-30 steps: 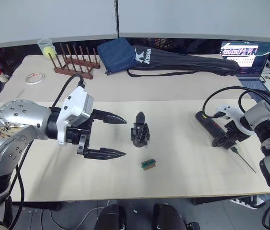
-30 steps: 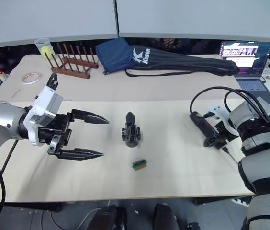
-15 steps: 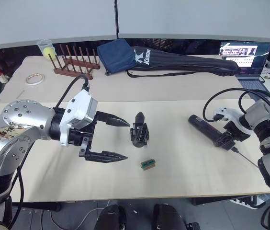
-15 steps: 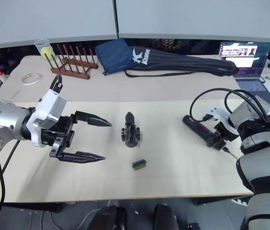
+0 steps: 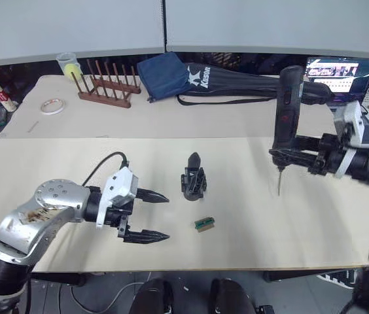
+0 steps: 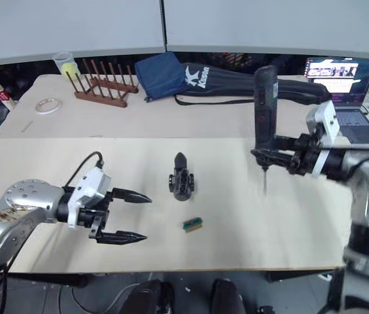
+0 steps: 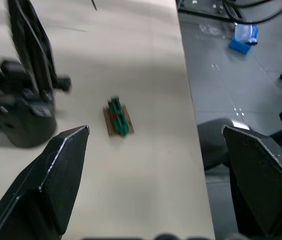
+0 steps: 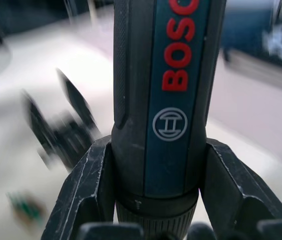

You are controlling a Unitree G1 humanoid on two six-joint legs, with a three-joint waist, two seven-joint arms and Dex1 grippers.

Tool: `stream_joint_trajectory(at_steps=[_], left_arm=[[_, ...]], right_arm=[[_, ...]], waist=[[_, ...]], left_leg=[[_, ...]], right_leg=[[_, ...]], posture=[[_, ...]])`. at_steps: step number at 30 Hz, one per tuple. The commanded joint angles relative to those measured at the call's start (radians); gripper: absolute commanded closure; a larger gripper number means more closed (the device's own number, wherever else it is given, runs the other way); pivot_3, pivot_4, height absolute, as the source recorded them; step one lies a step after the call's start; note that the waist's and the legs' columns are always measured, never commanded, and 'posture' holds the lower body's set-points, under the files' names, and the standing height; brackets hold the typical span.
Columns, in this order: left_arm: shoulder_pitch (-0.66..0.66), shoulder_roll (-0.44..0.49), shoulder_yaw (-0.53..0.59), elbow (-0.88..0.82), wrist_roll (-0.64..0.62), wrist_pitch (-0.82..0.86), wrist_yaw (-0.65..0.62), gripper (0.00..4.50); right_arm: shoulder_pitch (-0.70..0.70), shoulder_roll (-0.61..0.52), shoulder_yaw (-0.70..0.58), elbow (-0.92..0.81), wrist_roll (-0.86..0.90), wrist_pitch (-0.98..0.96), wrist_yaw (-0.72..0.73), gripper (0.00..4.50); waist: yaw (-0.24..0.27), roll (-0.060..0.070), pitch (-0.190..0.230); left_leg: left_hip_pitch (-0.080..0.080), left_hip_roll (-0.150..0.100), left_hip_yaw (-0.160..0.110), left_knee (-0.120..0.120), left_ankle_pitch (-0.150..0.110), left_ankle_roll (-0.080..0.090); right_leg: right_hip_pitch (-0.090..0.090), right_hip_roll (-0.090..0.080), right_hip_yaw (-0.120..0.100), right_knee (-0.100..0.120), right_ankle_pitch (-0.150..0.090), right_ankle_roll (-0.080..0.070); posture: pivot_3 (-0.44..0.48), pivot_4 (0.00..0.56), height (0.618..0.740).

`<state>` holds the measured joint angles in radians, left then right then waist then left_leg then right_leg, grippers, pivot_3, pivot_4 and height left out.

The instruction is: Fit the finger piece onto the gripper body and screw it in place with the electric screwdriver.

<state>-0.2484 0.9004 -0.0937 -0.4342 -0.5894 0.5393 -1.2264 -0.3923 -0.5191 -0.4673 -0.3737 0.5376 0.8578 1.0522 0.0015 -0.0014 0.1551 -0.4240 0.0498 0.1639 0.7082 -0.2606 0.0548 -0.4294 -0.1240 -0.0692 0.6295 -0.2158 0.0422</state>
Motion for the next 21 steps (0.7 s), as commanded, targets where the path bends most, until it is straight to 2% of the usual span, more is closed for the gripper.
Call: stream_joint_trajectory(at_steps=[1, 4, 9, 11, 14, 21], left_arm=[[0.008, 0.000, -0.003, 0.022, 0.033, -0.062, -0.033, 0.00], [-0.003, -0.033, -0.009, 0.045, 0.041, -0.068, -0.015, 0.00], [0.016, -0.067, -0.047, 0.105, 0.136, -0.198, -0.041, 0.00], [0.033, -0.069, -0.061, 0.138, 0.182, -0.276, -0.057, 0.00], [0.038, -0.101, -0.050, 0.165, 0.183, -0.284, -0.027, 0.00], [0.003, -0.157, -0.058, 0.205, 0.198, -0.295, -0.010, 0.00]], right_arm=[[0.099, 0.078, -0.047, -0.239, 0.143, -0.012, -0.123, 2.53], [0.195, 0.151, 0.011, -0.356, 0.150, -0.091, -0.208, 2.53], [0.313, 0.187, 0.154, -0.414, 0.027, -0.326, -0.223, 2.53], [0.322, 0.211, 0.196, -0.398, 0.006, -0.366, -0.273, 2.53], [0.324, 0.198, 0.269, -0.380, -0.008, -0.439, -0.245, 2.53], [0.313, 0.193, 0.323, -0.319, 0.016, -0.477, -0.283, 2.53]], waist=[[0.000, 0.000, 0.000], [0.005, 0.000, 0.000], [0.003, 0.000, 0.000], [0.000, 0.000, 0.000], [-0.005, 0.000, 0.000], [-0.005, -0.001, 0.000]], left_leg=[[0.000, 0.000, 0.000, 0.000, 0.000, 0.000], [0.000, 0.000, 0.000, -0.001, 0.000, 0.000], [0.001, -0.001, 0.000, -0.001, -0.001, 0.001], [0.001, -0.001, 0.001, -0.001, 0.000, 0.001], [0.001, -0.001, 0.001, -0.001, 0.000, 0.000], [0.001, -0.001, 0.000, -0.001, 0.000, 0.001]], right_leg=[[0.000, 0.000, 0.000, 0.000, 0.000, 0.000], [0.000, 0.000, 0.000, 0.000, 0.000, 0.000], [0.000, 0.000, 0.001, -0.001, 0.000, 0.000], [0.000, 0.000, 0.001, 0.000, -0.001, -0.001], [0.000, 0.000, 0.001, 0.000, -0.001, -0.001], [0.000, 0.000, 0.000, 0.000, -0.001, -0.001]], posture=[[0.000, 0.150, 0.740], [0.000, 0.150, 0.740], [0.000, 0.150, 0.740], [0.000, 0.150, 0.740], [0.000, 0.150, 0.740], [0.000, 0.150, 0.740]])
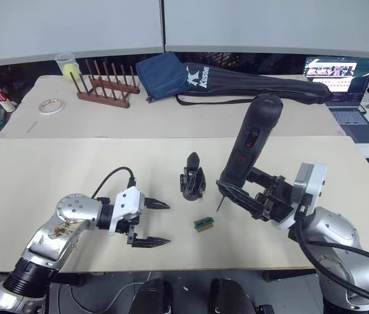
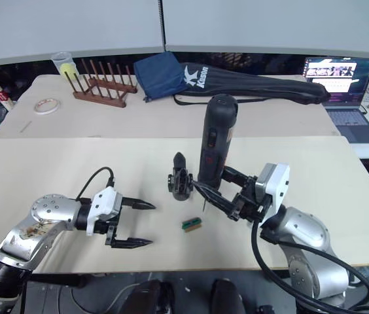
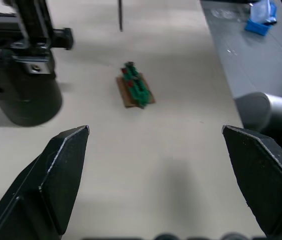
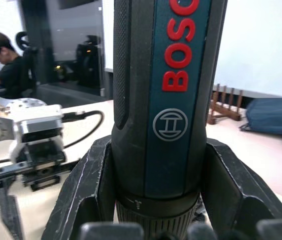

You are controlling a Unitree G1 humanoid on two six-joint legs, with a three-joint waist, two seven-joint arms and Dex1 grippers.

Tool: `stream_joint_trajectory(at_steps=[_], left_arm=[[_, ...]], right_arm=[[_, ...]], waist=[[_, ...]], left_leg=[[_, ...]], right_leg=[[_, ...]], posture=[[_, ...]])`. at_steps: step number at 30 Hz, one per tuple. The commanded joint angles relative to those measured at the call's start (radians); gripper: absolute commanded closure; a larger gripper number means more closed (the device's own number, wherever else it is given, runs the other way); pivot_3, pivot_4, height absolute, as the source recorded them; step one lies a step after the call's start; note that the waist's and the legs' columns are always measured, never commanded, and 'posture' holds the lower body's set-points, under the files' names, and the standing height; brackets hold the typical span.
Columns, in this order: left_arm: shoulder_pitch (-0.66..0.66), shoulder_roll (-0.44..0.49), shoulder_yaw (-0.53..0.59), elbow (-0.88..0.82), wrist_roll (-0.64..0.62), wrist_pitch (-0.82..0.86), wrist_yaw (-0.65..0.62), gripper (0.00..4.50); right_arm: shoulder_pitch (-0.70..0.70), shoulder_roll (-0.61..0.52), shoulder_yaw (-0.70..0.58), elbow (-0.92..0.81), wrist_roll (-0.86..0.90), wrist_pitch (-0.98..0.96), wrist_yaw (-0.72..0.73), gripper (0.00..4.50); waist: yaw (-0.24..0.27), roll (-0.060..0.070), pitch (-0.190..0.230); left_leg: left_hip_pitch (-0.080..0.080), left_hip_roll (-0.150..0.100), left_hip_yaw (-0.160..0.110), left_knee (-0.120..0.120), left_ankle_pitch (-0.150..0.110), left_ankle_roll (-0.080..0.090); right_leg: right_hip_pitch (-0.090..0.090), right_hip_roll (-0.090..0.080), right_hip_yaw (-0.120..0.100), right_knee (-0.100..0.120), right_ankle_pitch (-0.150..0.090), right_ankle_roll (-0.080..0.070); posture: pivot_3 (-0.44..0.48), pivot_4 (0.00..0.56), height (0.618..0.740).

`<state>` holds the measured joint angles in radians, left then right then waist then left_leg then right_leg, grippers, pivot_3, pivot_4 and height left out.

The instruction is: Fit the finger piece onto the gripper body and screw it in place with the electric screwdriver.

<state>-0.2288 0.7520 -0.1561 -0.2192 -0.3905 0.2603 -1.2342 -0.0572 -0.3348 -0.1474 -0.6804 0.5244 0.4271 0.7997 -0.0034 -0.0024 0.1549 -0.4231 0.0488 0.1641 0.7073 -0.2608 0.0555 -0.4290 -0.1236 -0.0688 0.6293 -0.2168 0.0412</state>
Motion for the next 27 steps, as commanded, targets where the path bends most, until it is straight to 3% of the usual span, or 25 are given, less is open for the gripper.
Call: stream_joint_trajectory(at_steps=[1, 27], left_arm=[[-0.019, -0.013, 0.001, -0.009, 0.000, -0.017, -0.004, 0.00], [-0.048, -0.051, -0.039, 0.025, 0.056, -0.060, -0.029, 0.00]], right_arm=[[-0.022, 0.009, 0.012, -0.006, 0.030, -0.052, -0.033, 2.53], [-0.044, -0.070, 0.087, 0.007, 0.085, -0.068, -0.061, 2.53]], waist=[[-0.001, 0.000, 0.000], [0.000, 0.000, 0.000]], left_leg=[[0.000, 0.000, 0.000, 0.000, 0.000, 0.000], [0.000, 0.000, 0.000, 0.000, 0.000, 0.001]], right_leg=[[0.000, 0.000, 0.000, 0.000, 0.000, 0.000], [0.000, 0.000, 0.000, 0.000, 0.000, 0.000]], posture=[[0.000, 0.150, 0.740], [0.000, 0.150, 0.740]])
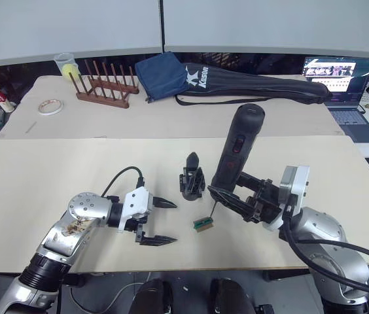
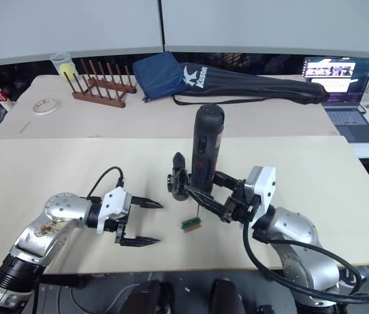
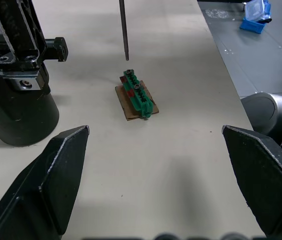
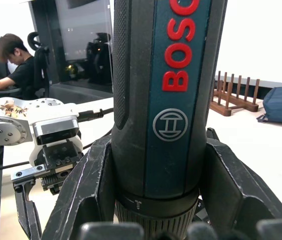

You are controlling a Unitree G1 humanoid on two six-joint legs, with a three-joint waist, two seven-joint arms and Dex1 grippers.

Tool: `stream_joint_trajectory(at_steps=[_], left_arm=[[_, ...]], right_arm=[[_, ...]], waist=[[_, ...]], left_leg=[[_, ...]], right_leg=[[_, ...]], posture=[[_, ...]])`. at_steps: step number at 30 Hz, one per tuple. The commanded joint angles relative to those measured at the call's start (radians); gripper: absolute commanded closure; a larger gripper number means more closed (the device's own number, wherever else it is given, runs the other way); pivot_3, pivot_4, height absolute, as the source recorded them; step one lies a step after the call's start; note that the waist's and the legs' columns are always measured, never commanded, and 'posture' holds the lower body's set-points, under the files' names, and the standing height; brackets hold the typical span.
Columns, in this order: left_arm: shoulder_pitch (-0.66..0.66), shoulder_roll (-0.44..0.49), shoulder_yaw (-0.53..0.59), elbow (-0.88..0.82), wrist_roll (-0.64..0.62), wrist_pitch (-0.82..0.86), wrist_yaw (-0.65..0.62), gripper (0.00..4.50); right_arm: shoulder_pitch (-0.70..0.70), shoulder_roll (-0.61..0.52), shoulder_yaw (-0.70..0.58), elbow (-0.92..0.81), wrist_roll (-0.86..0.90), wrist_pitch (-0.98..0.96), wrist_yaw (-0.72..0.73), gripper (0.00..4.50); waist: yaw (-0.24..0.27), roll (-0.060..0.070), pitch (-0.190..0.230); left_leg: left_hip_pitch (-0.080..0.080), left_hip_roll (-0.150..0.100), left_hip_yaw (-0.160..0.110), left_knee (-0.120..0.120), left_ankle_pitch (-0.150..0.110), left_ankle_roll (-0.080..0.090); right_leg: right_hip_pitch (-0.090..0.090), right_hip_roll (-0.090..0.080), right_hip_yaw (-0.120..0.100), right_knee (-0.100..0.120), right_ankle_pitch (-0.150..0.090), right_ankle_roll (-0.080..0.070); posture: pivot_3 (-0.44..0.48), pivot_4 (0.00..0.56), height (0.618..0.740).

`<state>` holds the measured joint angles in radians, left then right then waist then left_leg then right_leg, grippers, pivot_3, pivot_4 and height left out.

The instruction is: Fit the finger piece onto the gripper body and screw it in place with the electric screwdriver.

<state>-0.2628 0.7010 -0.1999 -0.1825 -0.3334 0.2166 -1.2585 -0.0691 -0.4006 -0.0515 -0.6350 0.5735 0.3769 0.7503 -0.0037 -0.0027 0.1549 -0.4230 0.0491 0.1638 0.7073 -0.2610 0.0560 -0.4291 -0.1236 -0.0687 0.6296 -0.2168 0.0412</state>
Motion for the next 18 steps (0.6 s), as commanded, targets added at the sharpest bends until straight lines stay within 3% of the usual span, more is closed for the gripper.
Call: stream_joint_trajectory(at_steps=[1, 18], left_arm=[[-0.015, 0.000, 0.005, -0.012, -0.002, -0.016, -0.005, 0.00], [-0.029, -0.015, 0.000, -0.016, 0.009, -0.005, 0.004, 0.00]], right_arm=[[-0.034, -0.006, -0.007, -0.037, 0.036, -0.018, -0.012, 2.53], [0.009, -0.030, 0.006, -0.042, 0.033, -0.030, -0.002, 2.53]], waist=[[0.000, 0.000, 0.000], [0.001, 0.000, 0.000]], left_leg=[[0.000, 0.000, 0.000, 0.000, 0.000, 0.000], [0.000, 0.000, 0.000, 0.000, 0.000, 0.000]], right_leg=[[0.000, 0.000, 0.000, 0.000, 0.000, 0.000], [0.000, 0.000, 0.000, 0.000, 0.000, 0.000]], posture=[[0.000, 0.150, 0.740], [0.000, 0.150, 0.740]])
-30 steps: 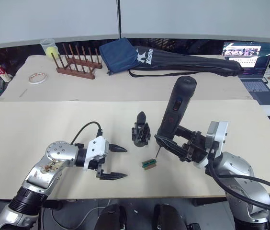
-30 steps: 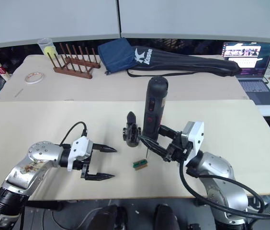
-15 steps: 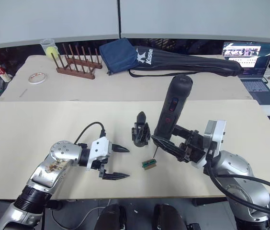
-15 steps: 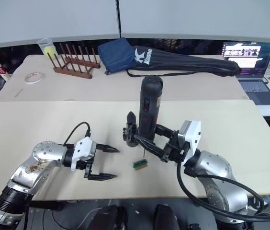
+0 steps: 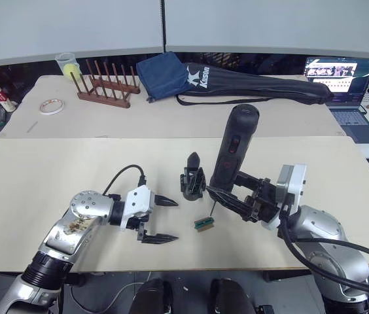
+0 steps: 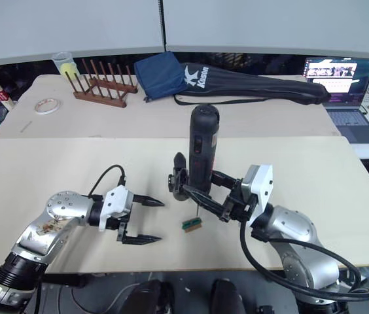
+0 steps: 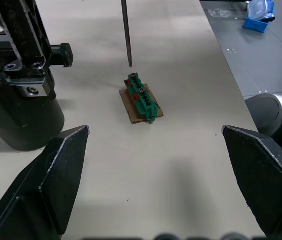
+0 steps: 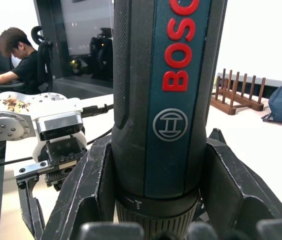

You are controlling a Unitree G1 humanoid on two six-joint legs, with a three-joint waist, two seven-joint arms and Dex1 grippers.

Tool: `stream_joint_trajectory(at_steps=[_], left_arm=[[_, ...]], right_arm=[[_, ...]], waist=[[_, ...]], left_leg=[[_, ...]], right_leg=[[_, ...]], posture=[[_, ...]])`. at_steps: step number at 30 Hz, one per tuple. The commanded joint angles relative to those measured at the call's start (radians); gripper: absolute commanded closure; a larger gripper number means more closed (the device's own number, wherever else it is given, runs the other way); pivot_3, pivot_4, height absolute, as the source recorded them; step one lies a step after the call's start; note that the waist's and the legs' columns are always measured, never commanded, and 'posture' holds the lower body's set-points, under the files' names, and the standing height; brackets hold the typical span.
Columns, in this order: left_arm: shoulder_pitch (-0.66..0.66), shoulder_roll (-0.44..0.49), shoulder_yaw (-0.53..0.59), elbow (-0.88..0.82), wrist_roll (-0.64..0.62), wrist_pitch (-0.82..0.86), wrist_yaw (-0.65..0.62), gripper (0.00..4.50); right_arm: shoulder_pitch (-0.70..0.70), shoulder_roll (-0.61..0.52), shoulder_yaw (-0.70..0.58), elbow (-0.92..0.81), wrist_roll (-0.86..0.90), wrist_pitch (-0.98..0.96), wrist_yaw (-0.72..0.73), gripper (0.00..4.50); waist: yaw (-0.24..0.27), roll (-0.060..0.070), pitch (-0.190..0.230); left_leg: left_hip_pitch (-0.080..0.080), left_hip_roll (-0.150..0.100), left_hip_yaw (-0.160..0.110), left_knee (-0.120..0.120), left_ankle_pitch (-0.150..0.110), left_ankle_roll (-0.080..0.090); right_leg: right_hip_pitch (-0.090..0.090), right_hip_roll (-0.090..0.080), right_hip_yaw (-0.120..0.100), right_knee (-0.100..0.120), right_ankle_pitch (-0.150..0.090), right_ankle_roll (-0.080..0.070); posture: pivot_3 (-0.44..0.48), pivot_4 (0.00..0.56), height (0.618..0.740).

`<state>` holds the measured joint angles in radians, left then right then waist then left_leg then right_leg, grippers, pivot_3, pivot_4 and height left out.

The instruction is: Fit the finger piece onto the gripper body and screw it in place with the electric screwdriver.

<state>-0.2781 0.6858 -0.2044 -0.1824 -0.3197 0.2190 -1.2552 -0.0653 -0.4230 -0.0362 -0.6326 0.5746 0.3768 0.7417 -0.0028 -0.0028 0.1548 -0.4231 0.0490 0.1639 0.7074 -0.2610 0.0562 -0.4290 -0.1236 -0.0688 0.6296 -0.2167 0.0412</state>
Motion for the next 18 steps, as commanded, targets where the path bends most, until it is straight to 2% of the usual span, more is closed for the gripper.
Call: stream_joint_trajectory(at_steps=[1, 18], left_arm=[[-0.013, 0.000, 0.004, -0.016, -0.004, -0.007, 0.000, 0.00], [-0.015, -0.002, 0.003, -0.012, -0.002, -0.012, 0.000, 0.00]], right_arm=[[0.010, -0.009, -0.009, -0.045, 0.029, -0.035, 0.009, 2.53], [0.032, -0.046, -0.024, -0.051, 0.058, -0.053, 0.050, 2.53]], waist=[[0.000, 0.000, 0.000], [0.001, 0.000, 0.000]], left_leg=[[0.000, 0.000, 0.000, 0.000, 0.000, 0.000], [0.000, 0.000, 0.000, 0.000, 0.000, 0.000]], right_leg=[[0.000, 0.000, 0.000, 0.000, 0.000, 0.000], [0.000, 0.000, 0.000, 0.000, 0.000, 0.000]], posture=[[0.000, 0.150, 0.740], [0.000, 0.150, 0.740]])
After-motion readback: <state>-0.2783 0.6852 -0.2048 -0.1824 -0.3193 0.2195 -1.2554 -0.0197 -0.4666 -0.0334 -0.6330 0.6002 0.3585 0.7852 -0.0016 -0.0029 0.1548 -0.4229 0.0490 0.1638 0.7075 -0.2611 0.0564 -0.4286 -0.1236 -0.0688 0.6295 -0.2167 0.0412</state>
